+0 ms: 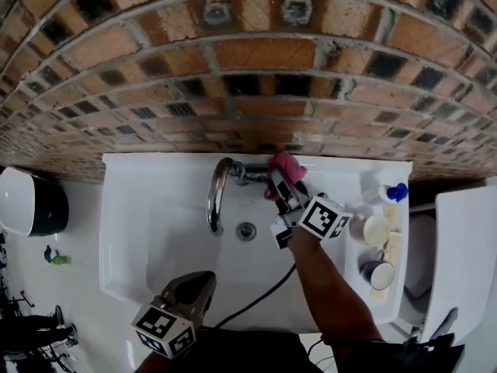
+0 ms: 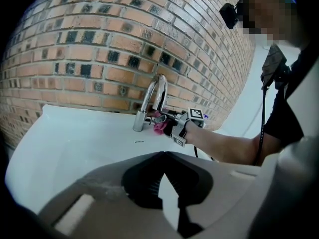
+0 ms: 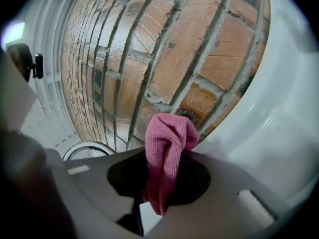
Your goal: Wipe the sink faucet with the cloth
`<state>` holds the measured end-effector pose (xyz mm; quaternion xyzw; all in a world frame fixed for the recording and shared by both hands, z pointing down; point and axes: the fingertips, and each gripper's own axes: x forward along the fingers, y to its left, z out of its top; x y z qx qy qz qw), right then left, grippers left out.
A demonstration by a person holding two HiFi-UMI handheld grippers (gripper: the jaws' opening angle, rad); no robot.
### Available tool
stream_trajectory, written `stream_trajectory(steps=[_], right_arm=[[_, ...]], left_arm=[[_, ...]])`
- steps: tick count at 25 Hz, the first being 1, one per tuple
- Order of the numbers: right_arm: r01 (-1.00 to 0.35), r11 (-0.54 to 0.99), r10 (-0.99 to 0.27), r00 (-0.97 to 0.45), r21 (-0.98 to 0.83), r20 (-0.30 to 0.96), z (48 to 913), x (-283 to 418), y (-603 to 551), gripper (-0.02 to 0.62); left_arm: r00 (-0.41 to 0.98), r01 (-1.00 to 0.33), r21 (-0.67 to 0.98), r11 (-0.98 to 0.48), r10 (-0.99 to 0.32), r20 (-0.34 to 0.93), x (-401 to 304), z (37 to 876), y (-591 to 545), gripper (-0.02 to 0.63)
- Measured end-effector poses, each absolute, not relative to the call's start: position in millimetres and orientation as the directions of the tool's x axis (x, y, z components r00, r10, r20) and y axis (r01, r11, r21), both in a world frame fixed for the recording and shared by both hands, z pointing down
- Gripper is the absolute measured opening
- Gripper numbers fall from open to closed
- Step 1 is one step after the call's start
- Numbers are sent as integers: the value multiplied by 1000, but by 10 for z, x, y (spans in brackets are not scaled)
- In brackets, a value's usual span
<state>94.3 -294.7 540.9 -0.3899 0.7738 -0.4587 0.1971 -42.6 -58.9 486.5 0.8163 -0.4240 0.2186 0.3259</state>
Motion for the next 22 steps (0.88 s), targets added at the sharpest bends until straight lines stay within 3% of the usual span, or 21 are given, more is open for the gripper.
stream_trajectory(steps=[11, 16, 22], right_arm=[[-381, 286, -782, -623, -879, 16, 5198, 959, -2593, 86], [-412, 394, -751, -659, -822, -30, 5017, 907, -2413, 86], [-477, 472, -708, -706, -742, 4, 4967, 822, -2170, 86]], left_arm=[[563, -825, 380, -418, -550, 617, -431, 4848, -465, 6], [569, -822, 400, -405, -553, 609, -446, 4848, -447, 6], [565, -825, 396, -403, -556, 610, -451, 4826, -420, 6]])
